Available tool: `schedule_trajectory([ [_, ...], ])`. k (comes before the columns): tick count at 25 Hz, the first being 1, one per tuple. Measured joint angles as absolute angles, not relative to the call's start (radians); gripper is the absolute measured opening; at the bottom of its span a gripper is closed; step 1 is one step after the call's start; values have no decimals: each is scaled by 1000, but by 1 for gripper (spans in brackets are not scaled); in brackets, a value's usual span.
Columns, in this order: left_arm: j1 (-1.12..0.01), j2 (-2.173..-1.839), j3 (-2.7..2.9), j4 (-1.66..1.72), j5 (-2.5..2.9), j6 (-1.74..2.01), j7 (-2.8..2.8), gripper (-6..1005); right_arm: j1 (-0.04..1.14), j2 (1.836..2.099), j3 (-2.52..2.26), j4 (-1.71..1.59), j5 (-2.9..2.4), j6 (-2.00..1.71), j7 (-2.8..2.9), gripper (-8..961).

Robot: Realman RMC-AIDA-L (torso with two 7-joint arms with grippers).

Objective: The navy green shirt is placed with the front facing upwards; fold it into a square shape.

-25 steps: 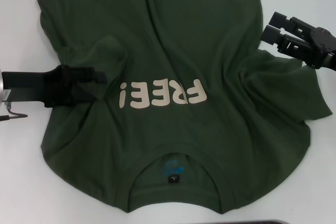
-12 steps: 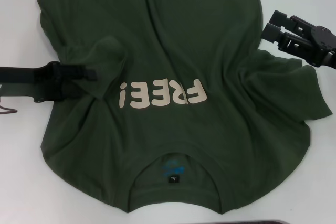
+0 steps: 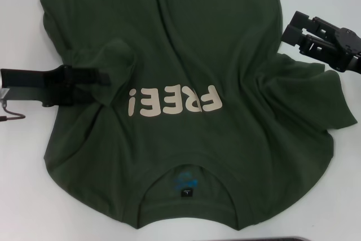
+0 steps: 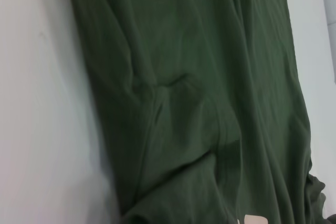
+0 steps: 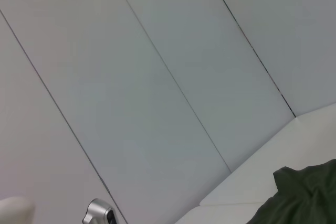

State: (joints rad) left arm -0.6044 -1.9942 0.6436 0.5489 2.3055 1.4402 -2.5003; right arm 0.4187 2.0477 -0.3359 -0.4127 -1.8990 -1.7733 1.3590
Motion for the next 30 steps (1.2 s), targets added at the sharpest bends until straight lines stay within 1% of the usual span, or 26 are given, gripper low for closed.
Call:
schedule_trajectory([
  [7, -617, -2002, 653, 549, 2305, 1435, -2500, 785, 419, 2048, -336, -413, -1899, -1773, 1359, 911],
  [14, -610, -1988, 654, 549, 2305, 1451, -2500, 785, 418, 2046, -336, -413, -1898, -1773, 1359, 911],
  [20, -608, -1984, 657, 549, 2324, 1480, -2501, 785, 419, 2046, -336, -413, -1898, -1773, 1361, 910],
  [30, -624, -1993, 677, 544, 2332, 1452, -2526, 784, 415, 2046, -336, -413, -1897, -1774, 1361, 910],
])
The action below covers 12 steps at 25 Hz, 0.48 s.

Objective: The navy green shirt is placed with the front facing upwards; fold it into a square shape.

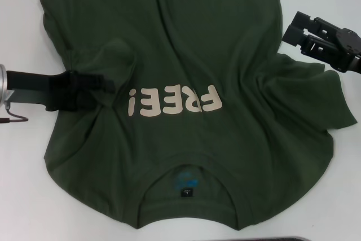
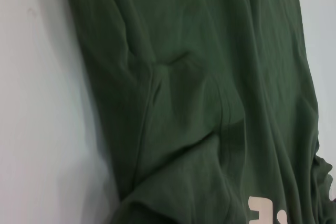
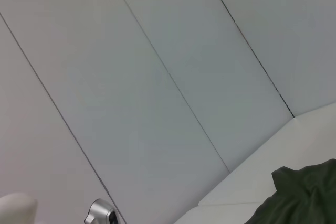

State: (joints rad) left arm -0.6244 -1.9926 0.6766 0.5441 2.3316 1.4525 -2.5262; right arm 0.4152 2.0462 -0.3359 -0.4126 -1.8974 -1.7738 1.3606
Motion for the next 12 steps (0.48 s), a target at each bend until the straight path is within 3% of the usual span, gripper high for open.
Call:
schedule_trajectory([
  [12, -641, -1995, 717, 538, 2332, 1418, -2569, 783, 410, 2046, -336, -413, -1897, -1775, 1361, 910],
])
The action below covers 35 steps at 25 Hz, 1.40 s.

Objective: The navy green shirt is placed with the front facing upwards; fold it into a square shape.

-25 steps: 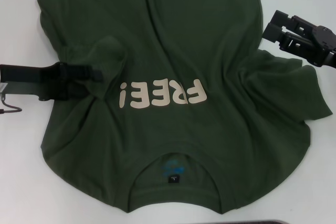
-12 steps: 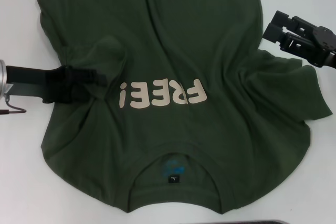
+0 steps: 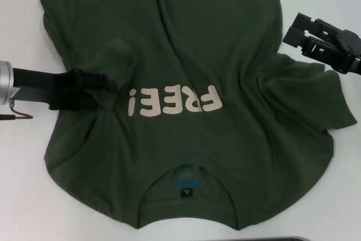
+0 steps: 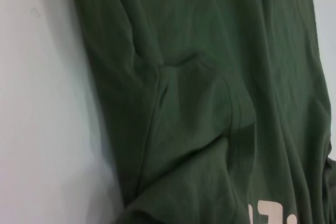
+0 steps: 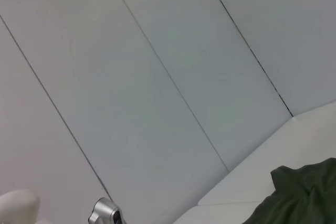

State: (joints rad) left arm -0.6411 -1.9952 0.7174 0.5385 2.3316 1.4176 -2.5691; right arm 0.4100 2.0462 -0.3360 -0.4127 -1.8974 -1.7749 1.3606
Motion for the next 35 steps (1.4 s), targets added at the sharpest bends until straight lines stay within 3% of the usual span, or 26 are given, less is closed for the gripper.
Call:
schedule_trajectory([
  [24, -657, -2006, 709, 542, 2321, 1421, -2579, 780, 410, 2046, -336, -413, -1896, -1775, 1359, 909],
  [35, -660, -2007, 733, 545, 2325, 1425, -2568, 589, 410, 2046, -336, -413, -1896, -1775, 1359, 909],
])
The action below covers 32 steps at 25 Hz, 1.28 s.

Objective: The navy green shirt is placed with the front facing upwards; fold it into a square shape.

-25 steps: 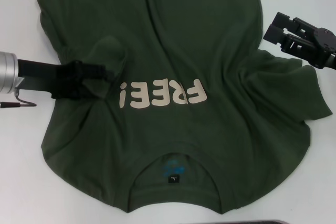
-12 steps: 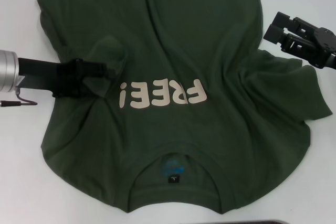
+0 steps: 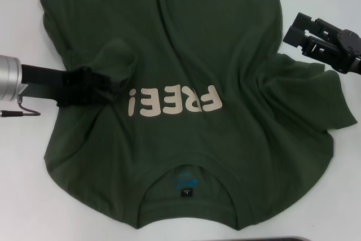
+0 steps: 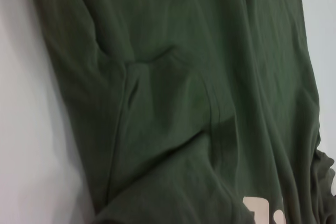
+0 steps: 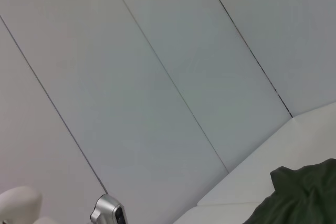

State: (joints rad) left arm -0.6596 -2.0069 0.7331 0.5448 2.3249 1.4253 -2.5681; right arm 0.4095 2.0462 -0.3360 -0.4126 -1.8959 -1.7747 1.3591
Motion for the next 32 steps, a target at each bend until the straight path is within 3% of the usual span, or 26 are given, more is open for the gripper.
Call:
schedule_trajectory([
  [17, -663, -2006, 734, 541, 2325, 1417, -2567, 5, 411, 2046, -336, -413, -1896, -1768, 1358, 908],
  [23, -651, -2011, 719, 541, 2299, 1434, -2552, 7, 410, 2046, -336, -413, -1896, -1765, 1357, 908],
  [32, -612, -2059, 709, 545, 2233, 1484, -2519, 9, 408, 2048, -334, -413, -1896, -1765, 1356, 908],
])
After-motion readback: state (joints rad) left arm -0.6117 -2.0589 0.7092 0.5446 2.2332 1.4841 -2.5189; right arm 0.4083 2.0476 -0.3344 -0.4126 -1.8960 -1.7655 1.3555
